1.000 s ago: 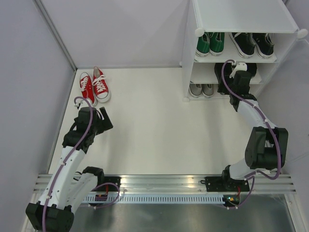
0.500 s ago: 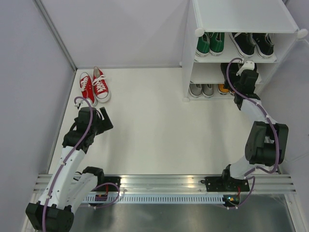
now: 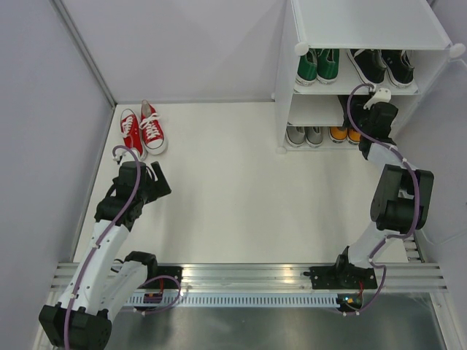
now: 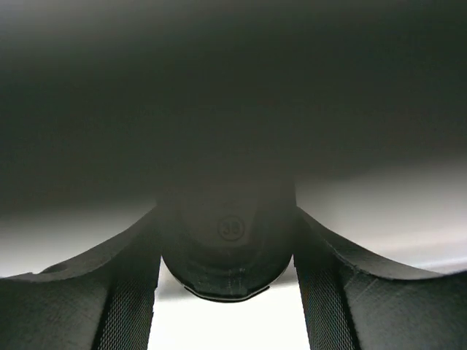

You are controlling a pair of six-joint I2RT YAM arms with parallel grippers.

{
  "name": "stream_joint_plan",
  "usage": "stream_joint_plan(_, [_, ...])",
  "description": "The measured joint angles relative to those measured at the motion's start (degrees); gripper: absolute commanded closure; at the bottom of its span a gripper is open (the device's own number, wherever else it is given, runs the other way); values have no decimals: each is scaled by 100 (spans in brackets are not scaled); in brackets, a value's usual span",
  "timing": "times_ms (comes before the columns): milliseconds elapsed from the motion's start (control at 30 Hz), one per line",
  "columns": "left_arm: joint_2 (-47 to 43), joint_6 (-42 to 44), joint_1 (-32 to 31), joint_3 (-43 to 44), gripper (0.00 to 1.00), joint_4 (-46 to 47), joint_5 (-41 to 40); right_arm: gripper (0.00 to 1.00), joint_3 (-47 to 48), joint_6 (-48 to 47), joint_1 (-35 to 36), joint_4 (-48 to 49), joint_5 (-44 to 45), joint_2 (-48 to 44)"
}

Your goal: Place and organize the shoes in the shoe cabinet

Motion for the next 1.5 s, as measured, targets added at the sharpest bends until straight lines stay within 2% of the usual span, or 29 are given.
stream_joint_plan(200, [22,0,0,0,0,0,0,93,127,63,-92,326,-269,208])
stream_joint_plan(300, [52,2,0,0,0,-2,0,99,109,212,-133,428,-313,214])
stream_joint_plan(633, [66,4,0,0,0,0,0,100,-442,479,-61,1167,173,81])
stream_joint_plan(933, [66,4,0,0,0,0,2,100,-525,603,-168,1176,299,-201])
stream_joint_plan(1233, [66,7,0,0,0,0,4,99,-586,645,-282,1222,-144,-219])
stream_joint_plan(1500, [66,7,0,0,0,0,4,98,-588,728,-184,1276,-155,-166])
